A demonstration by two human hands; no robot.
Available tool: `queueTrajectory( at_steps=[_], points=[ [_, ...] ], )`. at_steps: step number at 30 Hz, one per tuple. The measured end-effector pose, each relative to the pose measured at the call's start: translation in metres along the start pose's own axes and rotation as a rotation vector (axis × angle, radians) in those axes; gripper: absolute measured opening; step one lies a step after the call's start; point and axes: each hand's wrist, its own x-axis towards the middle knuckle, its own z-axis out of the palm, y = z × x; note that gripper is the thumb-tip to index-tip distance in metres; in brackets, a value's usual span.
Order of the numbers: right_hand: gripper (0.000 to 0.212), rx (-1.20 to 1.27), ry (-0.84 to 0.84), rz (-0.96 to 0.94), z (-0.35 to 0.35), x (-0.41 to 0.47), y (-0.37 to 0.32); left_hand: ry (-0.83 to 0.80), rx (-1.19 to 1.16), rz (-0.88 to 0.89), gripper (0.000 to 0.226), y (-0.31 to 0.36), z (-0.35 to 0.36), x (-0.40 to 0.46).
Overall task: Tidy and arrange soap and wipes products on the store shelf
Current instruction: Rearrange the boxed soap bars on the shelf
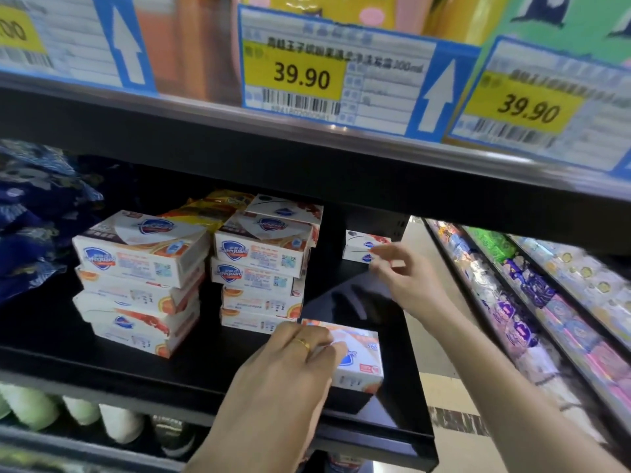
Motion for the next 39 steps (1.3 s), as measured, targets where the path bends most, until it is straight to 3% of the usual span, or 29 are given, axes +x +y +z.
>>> queueTrajectory(
  at_steps=[2, 4, 6, 10, 14, 21, 30, 34, 36, 39],
  points=[
    [0.025, 0.052, -0.290, -0.040, -0.021, -0.042, -0.019, 0.016, 0.046, -0.022, 0.053, -0.007, 0.010, 0.002],
    [0.046, -0.037, -0.537, -0.072, -0.037, -0.076, -0.029, -0.020, 0.103, -0.045, 0.057, -0.005, 0.011, 0.008],
    [0.057, -0.182, -0.603, -0.179, -0.040, -0.091, -0.026, -0.015, 0.117, -0.043, 0.060, -0.003, 0.018, 0.012],
    [0.052, -0.209, -0.423, -0.218, -0.032, -0.087, -0.012, 0.090, 0.083, -0.048, 0.051, 0.003, 0.012, 0.017],
    [0.048, -0.220, -0.267, -0.163, -0.035, -0.057, 0.004, 0.265, 0.102, 0.054, 0.052, -0.010, -0.003, 0.014],
    [0.041, -0.370, -0.208, -0.110, -0.023, 0.009, 0.022, 0.465, 0.317, -0.009, 0.044, -0.038, -0.032, 0.015],
    [0.037, -0.433, -0.173, -0.052, -0.014, 0.027, 0.025, 0.381, 0.375, -0.117, 0.057, -0.054, -0.043, 0.026],
    [0.046, -0.502, -0.121, 0.022, -0.011, 0.017, 0.012, 0.359, 0.348, -0.128, 0.062, -0.051, -0.047, 0.027],
    [0.050, -0.515, -0.035, -0.054, -0.007, 0.008, -0.006, 0.369, 0.328, -0.101, 0.056, -0.049, -0.051, 0.022],
    [0.034, -0.308, 0.076, -0.253, 0.004, -0.019, -0.050, 0.411, 0.334, -0.053, 0.049, -0.049, -0.067, 0.008]
  ],
)
